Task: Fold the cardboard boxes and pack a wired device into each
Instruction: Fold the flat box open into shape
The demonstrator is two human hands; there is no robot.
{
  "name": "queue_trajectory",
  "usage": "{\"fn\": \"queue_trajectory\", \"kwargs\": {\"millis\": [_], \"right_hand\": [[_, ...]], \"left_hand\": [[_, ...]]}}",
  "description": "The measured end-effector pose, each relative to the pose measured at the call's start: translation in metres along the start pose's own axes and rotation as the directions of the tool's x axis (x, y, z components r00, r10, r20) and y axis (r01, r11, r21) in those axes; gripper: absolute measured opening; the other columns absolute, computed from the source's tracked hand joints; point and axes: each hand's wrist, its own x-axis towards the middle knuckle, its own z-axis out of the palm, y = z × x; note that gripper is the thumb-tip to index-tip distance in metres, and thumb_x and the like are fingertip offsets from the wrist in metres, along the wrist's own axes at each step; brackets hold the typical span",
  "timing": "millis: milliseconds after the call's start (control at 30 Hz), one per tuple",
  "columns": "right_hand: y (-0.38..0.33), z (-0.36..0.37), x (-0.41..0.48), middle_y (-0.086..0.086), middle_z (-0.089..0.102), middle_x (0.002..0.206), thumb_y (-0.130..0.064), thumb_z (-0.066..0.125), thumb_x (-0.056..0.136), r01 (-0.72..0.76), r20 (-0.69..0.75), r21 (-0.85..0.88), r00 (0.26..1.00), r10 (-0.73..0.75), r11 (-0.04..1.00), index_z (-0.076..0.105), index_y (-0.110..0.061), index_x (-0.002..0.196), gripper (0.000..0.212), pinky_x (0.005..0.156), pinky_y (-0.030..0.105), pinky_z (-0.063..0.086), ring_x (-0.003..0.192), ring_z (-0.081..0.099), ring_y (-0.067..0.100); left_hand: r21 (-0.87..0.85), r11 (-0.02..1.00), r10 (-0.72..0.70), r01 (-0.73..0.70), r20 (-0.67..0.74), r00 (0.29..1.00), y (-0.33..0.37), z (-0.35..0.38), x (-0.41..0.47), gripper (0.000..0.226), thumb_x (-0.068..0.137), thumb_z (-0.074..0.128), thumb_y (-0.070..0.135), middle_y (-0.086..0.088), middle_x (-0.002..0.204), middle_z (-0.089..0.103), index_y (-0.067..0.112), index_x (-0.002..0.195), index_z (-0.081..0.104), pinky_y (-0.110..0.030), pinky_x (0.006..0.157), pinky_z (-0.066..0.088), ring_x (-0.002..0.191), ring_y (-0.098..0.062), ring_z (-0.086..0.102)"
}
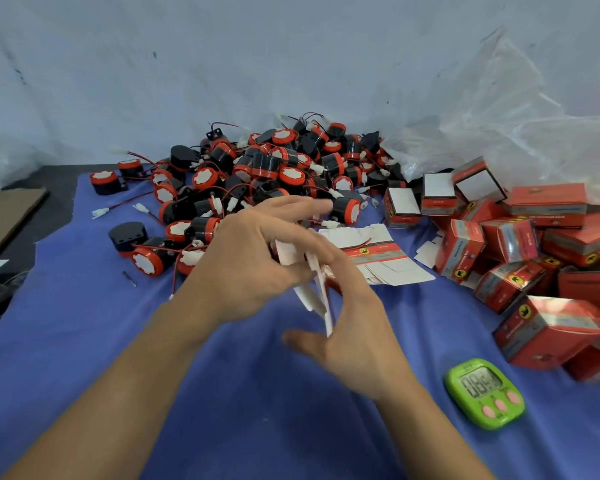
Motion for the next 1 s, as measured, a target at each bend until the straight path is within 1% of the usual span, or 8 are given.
{"fn": "queue_trajectory", "kwargs": {"millis": [167,300,400,533,633,767,833,1000], "right_hand": [[0.003,-0.005,0.001,-0.026,0.059,0.137,-0.011,0.073,0.068,-0.001,-0.133,0.114,0.991,0.017,0.993,0.045,-0.047,0.147,0.092,0.096,0.010,0.046,0.127,0.057,0.000],[0.002,0.000,0.000,-0.019,0.068,0.118,-0.016,0.072,0.069,-0.032,-0.298,0.143,0.952,0.074,0.989,0.063,-0.038,0.121,0.057,0.093,0.030,0.056,0.112,0.065,0.007],[0.003,-0.005,-0.001,-0.030,0.057,0.136,-0.021,0.077,0.070,-0.060,-0.267,0.079,0.960,0.079,0.995,0.048,-0.052,0.137,0.079,0.096,0.029,0.054,0.125,0.058,0.000],[0.000,-0.010,-0.001,-0.035,0.043,0.149,-0.021,0.076,0.065,-0.050,-0.129,-0.006,0.990,0.049,0.999,0.023,-0.061,0.151,0.109,0.092,0.009,0.048,0.133,0.047,-0.010],[0.000,-0.005,-0.002,-0.032,0.054,0.137,-0.023,0.083,0.066,-0.027,-0.171,0.002,0.985,0.027,1.000,0.033,-0.059,0.145,0.100,0.084,0.015,0.053,0.120,0.058,-0.006],[-0.003,0.010,-0.002,-0.024,0.066,0.122,-0.033,0.088,0.071,-0.051,-0.326,0.133,0.941,0.092,0.990,0.047,-0.046,0.136,0.078,0.084,0.033,0.060,0.110,0.067,0.002],[-0.001,0.012,-0.001,-0.023,0.069,0.116,-0.035,0.087,0.071,-0.061,-0.378,0.216,0.915,0.141,0.975,0.050,-0.043,0.131,0.071,0.078,0.031,0.063,0.105,0.069,0.002],[0.005,0.015,0.001,-0.027,0.071,0.110,-0.028,0.078,0.067,-0.114,-0.430,0.294,0.871,0.238,0.949,0.052,-0.048,0.120,0.062,0.064,0.012,0.056,0.096,0.070,-0.005]], "left_hand": [[-0.247,0.956,-0.216,0.159,-0.223,0.951,-0.002,0.027,-0.002,0.113,0.074,0.079,-0.004,0.028,0.161,0.033,0.045,0.159,0.025,-0.013,0.101,0.048,0.141,0.010,0.040],[-0.464,0.792,-0.506,0.397,-0.136,0.852,-0.005,0.050,-0.008,0.078,0.088,0.068,-0.003,0.023,0.131,0.060,0.039,0.148,0.044,-0.017,0.086,0.050,0.118,-0.003,0.060],[-0.288,0.863,-0.430,0.415,0.012,0.903,0.001,0.044,-0.005,0.063,0.088,0.054,-0.008,0.039,0.097,0.064,0.050,0.110,0.060,-0.008,0.068,0.047,0.094,0.011,0.061],[-0.179,0.915,-0.324,0.361,0.204,0.924,0.004,0.016,0.000,0.070,0.084,0.052,-0.009,0.051,0.103,0.058,0.054,0.114,0.062,-0.004,0.064,0.045,0.090,0.018,0.060],[-0.261,0.899,-0.255,0.353,0.343,0.904,0.000,-0.003,-0.001,0.071,0.084,0.054,0.000,0.034,0.115,0.066,0.062,0.116,0.064,-0.008,0.073,0.049,0.103,0.006,0.064],[-0.576,0.685,-0.267,0.445,0.370,0.890,-0.005,0.010,0.002,0.047,0.074,0.082,0.044,0.017,0.128,0.070,0.046,0.116,0.062,-0.020,0.079,0.055,0.108,-0.010,0.068],[-0.482,0.768,-0.265,0.422,0.361,0.894,-0.005,0.021,0.001,0.074,0.067,0.082,0.067,0.013,0.137,0.064,0.039,0.130,0.056,-0.016,0.077,0.053,0.098,0.002,0.066],[-0.456,0.800,-0.236,0.391,0.360,0.902,-0.005,0.041,-0.010,0.065,0.087,0.073,0.036,0.025,0.130,0.067,0.048,0.143,0.042,-0.020,0.090,0.055,0.117,0.001,0.066]]}}
